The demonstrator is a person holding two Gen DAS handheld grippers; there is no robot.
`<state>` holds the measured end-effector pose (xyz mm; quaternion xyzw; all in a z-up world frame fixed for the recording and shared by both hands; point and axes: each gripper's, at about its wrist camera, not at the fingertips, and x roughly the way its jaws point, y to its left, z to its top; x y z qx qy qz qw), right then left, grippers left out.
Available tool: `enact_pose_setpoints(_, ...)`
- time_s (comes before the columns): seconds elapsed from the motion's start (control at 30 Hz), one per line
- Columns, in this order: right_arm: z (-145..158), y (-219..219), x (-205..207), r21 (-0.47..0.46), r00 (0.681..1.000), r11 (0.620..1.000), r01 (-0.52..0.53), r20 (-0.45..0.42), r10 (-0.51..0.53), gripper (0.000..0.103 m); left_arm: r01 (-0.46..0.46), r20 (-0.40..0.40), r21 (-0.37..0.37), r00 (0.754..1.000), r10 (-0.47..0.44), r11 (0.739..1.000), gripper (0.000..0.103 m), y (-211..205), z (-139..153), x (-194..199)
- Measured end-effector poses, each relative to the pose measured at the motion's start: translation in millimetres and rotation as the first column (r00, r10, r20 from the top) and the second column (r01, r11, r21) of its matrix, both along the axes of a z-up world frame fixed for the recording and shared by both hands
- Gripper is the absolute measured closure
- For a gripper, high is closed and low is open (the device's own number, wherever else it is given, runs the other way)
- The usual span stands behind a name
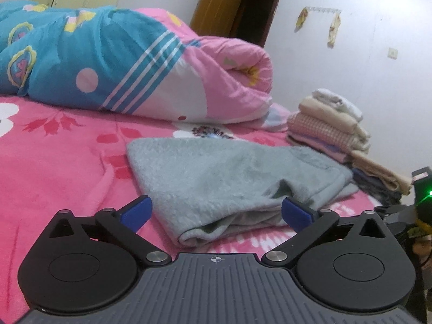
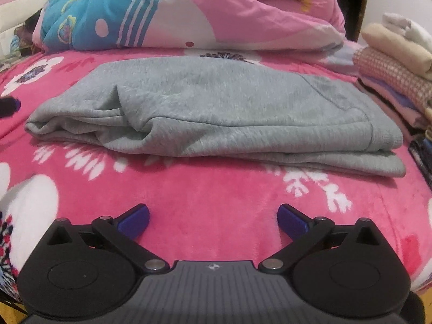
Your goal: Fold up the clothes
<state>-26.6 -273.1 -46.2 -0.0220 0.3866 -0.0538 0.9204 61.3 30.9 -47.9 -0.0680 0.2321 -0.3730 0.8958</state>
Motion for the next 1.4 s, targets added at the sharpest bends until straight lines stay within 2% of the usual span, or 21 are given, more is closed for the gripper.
enact_pose_setpoints(0.23,0.6,-1.9,0.6,0.020,1.000,1.000,0.015,-0.009,-0.015,0.000,-0.044,-0.004,0.041,0.999,0.044,0.998,0.000,-2.3,-3.1,-1.3)
enact_pose_setpoints(0.73,-0.3,-2.5,1.5,0.041,0.999,0.998,0.051,-0.001,-0.051,0.000,-0.083,0.008,0.073,0.997,0.083,0.994,0.000,-3.4,-4.3,-0.5)
enact_pose_setpoints(0.97,-0.7,-5.2,2.1,0.051,0.999,0.998,0.048,0.016,-0.049,0.000,-0.114,0.109,0.060,0.988,0.107,0.992,0.000,2.0,-0.9,-11.8)
enact_pose_setpoints(1.1,8.2,-7.7,-4.4,0.050,0.999,0.998,0.035,0.036,-0.037,0.000,-0.100,0.221,0.132,0.973,0.069,0.986,0.000,-8.0,-2.0,-24.3)
enact_pose_setpoints(1.23,29.0,-7.4,-18.8,0.055,0.986,0.997,-0.049,0.163,0.039,0.000,-0.068,0.268,0.175,0.963,0.019,0.982,0.007,-19.8,-5.1,-30.1)
enact_pose_setpoints(1.3,39.1,-5.7,-22.2,0.059,0.971,0.994,-0.096,0.223,0.081,0.002,-0.051,0.290,0.199,0.957,-0.009,0.979,0.016,-25.5,-6.4,-32.1)
enact_pose_setpoints(1.33,43.8,-4.8,-23.2,0.064,0.962,0.991,-0.122,0.252,0.102,0.004,-0.042,0.303,0.213,0.953,-0.025,0.976,0.024,-28.5,-6.9,-33.1)
enact_pose_setpoints(1.4,44.7,0.7,-16.8,0.043,0.951,0.984,-0.172,0.267,0.154,0.013,-0.028,0.321,0.248,0.945,-0.055,0.968,0.028,-34.7,-7.6,-33.5)
